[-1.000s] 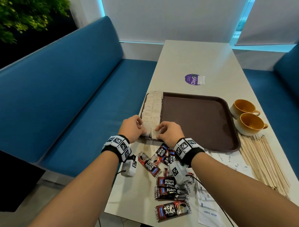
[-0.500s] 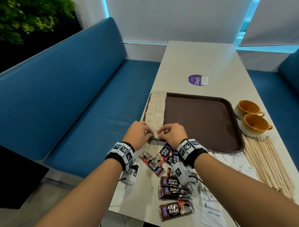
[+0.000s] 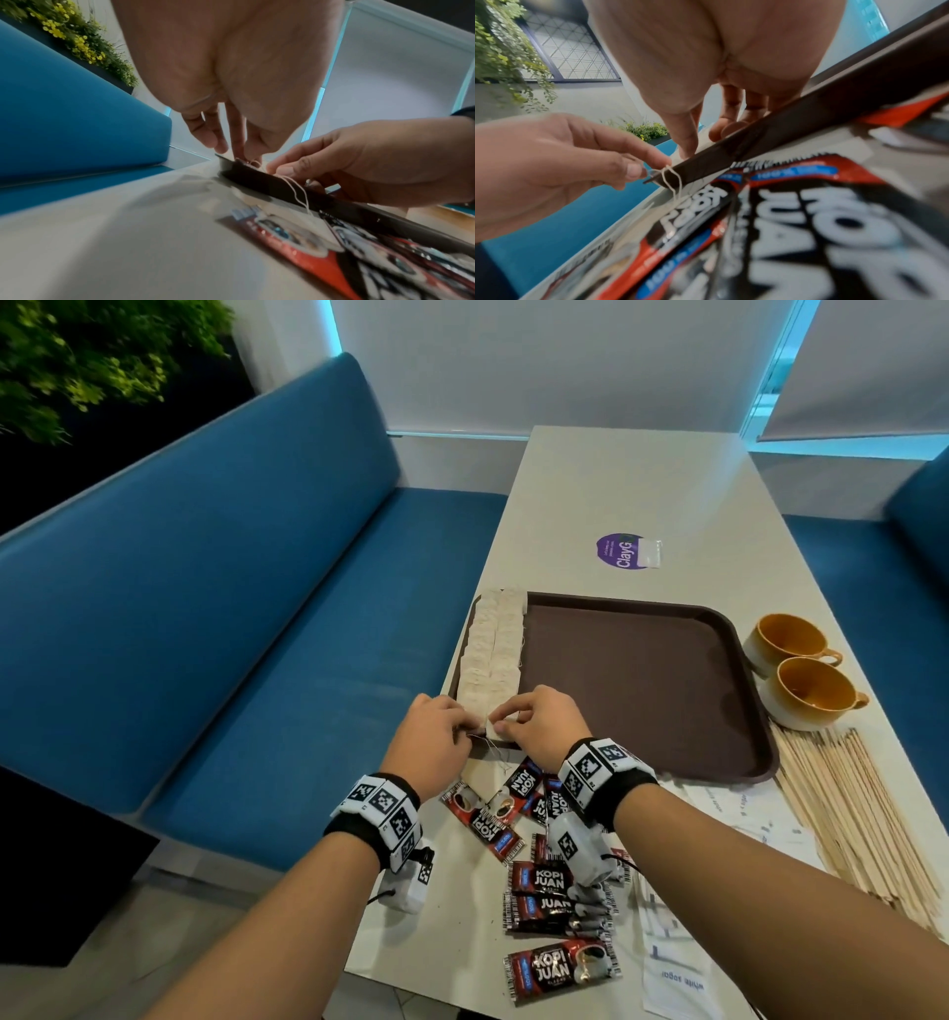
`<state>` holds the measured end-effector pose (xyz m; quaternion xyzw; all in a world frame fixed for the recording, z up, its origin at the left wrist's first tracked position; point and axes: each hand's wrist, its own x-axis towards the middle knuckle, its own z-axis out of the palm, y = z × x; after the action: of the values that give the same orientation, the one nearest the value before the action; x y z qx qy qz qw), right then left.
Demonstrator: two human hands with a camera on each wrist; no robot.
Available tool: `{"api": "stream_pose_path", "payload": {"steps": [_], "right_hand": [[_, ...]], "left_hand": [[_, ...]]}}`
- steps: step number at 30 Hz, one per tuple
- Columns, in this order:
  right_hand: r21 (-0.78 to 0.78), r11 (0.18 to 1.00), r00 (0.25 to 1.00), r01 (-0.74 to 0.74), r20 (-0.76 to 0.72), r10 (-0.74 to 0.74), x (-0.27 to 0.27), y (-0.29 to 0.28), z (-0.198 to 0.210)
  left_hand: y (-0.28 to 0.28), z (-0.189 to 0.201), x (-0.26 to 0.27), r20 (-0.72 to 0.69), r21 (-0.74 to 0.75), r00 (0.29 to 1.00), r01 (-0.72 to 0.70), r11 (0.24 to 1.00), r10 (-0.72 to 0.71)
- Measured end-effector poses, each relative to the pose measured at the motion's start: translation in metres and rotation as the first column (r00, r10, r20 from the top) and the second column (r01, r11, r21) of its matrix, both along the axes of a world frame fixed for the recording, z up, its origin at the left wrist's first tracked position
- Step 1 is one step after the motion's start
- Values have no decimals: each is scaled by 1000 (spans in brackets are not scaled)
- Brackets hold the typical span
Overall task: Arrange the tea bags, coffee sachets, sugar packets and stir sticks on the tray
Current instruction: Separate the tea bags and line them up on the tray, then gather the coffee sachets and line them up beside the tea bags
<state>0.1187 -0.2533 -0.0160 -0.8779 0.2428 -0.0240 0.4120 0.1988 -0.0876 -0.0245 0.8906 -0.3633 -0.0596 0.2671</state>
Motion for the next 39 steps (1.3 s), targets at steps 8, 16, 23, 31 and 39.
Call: {"api": "stream_pose_path", "payload": {"steps": [8,16,23,31,39], "right_hand": [[-5,999,999,-37,-1,37,-2,-5,3],[-27,982,983,-185,-24,185,-51,-9,61],[-51,932,928,-360,-128,351,-157,9,78],[-102,877,878,-469,-162,450,-217,44,16],[-246,702,743,-668,-252,619,-220,55,10]], "left_hand": [[6,5,-7,-57,22,998,12,1000,-11],[26,35,-44,-180,-132,983,21,991,-45],[65,43,-121,-296,-102,929,199,975,-221],[76,10,-184,-238,-77,956,159,984,-173],[45,6,-181,-156,-9,974,164,986,-164]]}}
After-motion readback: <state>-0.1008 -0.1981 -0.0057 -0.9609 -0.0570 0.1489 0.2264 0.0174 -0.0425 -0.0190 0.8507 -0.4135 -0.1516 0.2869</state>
